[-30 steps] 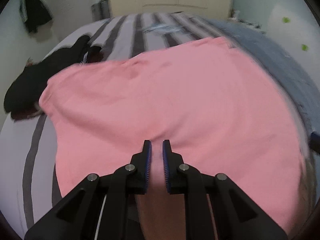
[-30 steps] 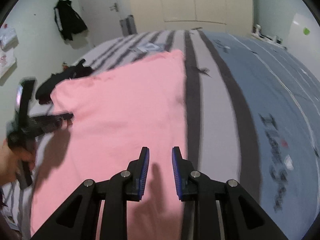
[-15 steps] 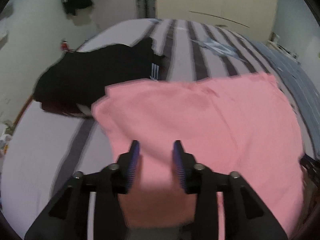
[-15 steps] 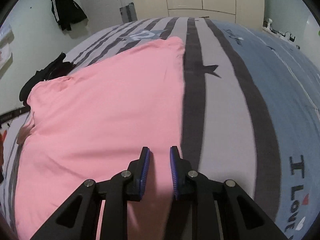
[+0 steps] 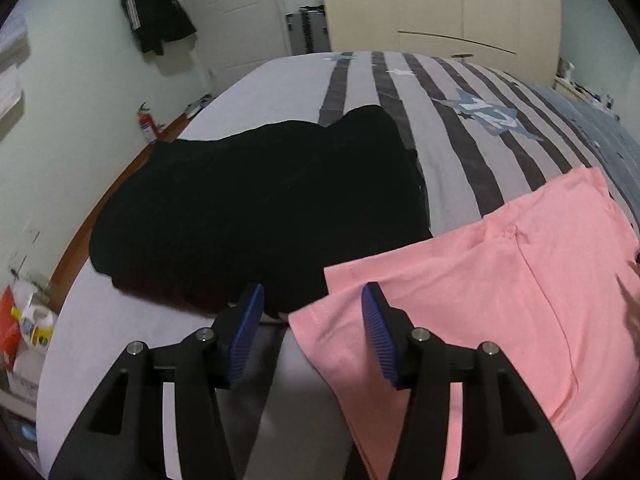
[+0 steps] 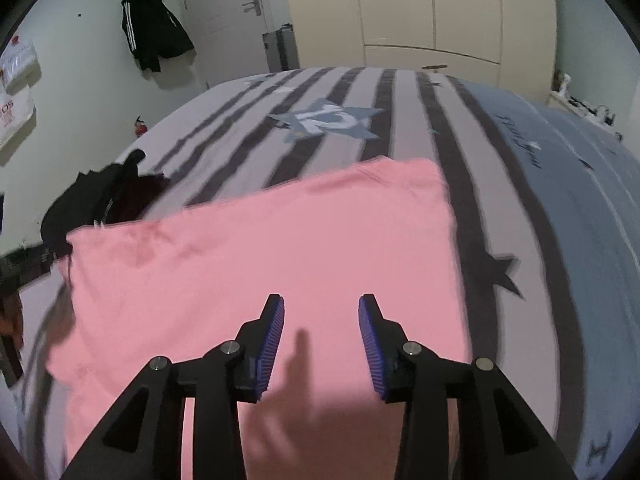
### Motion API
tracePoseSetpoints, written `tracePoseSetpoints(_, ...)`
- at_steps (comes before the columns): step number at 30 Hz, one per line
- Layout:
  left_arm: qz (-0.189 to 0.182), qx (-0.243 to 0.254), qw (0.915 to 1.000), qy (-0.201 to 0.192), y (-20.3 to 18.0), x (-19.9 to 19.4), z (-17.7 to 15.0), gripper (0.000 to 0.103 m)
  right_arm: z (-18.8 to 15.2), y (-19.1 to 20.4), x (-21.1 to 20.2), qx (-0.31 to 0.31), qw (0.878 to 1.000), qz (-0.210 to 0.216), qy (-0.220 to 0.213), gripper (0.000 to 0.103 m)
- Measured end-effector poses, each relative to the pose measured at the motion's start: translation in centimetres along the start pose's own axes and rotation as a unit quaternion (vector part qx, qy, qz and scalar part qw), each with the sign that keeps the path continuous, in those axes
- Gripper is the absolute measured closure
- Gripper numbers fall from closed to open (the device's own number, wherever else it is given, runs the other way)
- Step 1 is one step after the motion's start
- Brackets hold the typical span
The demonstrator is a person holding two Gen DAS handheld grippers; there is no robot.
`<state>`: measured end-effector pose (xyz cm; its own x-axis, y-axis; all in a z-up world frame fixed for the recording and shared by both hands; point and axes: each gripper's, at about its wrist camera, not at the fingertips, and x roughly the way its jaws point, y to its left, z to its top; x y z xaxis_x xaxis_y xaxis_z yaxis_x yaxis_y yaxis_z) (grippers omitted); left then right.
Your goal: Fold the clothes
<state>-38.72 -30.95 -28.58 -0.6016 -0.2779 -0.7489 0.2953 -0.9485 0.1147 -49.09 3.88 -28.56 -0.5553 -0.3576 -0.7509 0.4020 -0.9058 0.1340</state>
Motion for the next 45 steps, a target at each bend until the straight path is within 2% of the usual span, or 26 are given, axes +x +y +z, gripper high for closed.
tracePoseSetpoints(2,-0.010,0.005,0.9999,-0.005,0.1,-0.1,-0.1,0.060,1.6,1.7,1.4,-0.007,1.000,0.014,-0.003,0.068)
tracePoseSetpoints(4,-0.024,0.012,0.9996,-0.008,0.0,0.0,-0.1,0.080,2.6,3.3,2.7,-0.018,1.000,0.023,-0.003,0.066)
tracePoseSetpoints(7,-0.037,0.019,0.9991,-0.011,-0.1,-0.1,-0.4,0.100,3.9,5.2,5.5,-0.026,0.999,0.029,0.014,0.064)
tracePoseSetpoints(12,-0.057,-0.001,0.9980,-0.028,0.3,-0.4,0.0,0.102,4.6,6.1,9.6,-0.004,0.999,0.022,0.042,0.064)
tracePoseSetpoints(16,-0.064,-0.008,0.9968,-0.048,0.8,-1.3,0.9,0.102,4.6,5.8,11.7,0.009,0.998,-0.007,0.055,0.065)
tracePoseSetpoints(17,-0.066,-0.008,0.9962,-0.057,0.9,-1.6,1.3,0.102,4.8,5.8,11.8,0.007,0.999,-0.013,0.051,0.067)
tracePoseSetpoints(19,-0.070,-0.009,0.9947,-0.075,1.0,-2.4,2.3,0.102,5.2,5.7,12.0,0.005,0.999,-0.026,0.044,0.077)
tracePoseSetpoints(23,-0.074,-0.010,0.9932,-0.089,1.4,-2.7,4.2,0.102,6.2,4.7,12.7,0.012,0.997,-0.057,0.042,0.083)
tracePoseSetpoints(26,-0.074,-0.009,0.9939,-0.081,1.6,-2.1,4.8,0.102,7.0,3.7,13.2,0.017,0.996,-0.072,0.041,0.083)
tracePoseSetpoints(28,-0.069,-0.009,0.9960,-0.056,1.8,-0.9,4.2,0.102,7.4,3.0,13.5,0.021,0.996,-0.075,0.043,0.083)
tracePoseSetpoints(30,-0.076,-0.030,0.9963,-0.026,2.5,-0.1,3.0,0.102,7.6,2.5,13.6,0.026,0.996,-0.072,0.044,0.083)
tracePoseSetpoints(32,-0.073,-0.047,0.9961,-0.013,3.3,-0.2,1.8,0.101,7.7,2.2,12.8,0.035,0.997,-0.062,0.032,0.083)
tracePoseSetpoints(33,-0.069,-0.055,0.9960,-0.017,3.7,-0.6,1.3,0.098,7.8,2.0,12.3,0.040,0.997,-0.057,0.025,0.083)
tracePoseSetpoints(35,-0.059,-0.070,0.9953,-0.028,4.4,-1.7,0.3,0.076,7.7,2.0,10.8,0.042,0.998,-0.043,0.011,0.083)
tracePoseSetpoints(36,-0.061,-0.087,0.9940,-0.028,4.9,-2.0,-0.3,0.053,7.6,2.0,10.0,0.041,0.999,-0.035,0.005,0.083)
tracePoseSetpoints(37,-0.067,-0.103,0.9921,-0.024,5.2,-2.0,-0.7,0.035,7.4,2.1,9.2,0.038,0.999,-0.029,0.000,0.083)
tracePoseSetpoints(39,-0.083,-0.119,0.9893,-0.012,5.4,-1.7,-1.4,0.031,6.6,2.4,7.6,0.032,0.999,-0.018,-0.007,0.083)
tracePoseSetpoints(42,-0.106,-0.114,0.9878,0.013,4.7,-0.3,-1.5,0.031,4.5,3.0,5.1,0.019,1.000,-0.008,-0.010,0.083)
tracePoseSetpoints(45,-0.136,-0.123,0.9825,0.035,4.3,1.2,-2.1,0.030,2.0,3.5,2.9,-0.002,1.000,-0.007,-0.006,0.083)
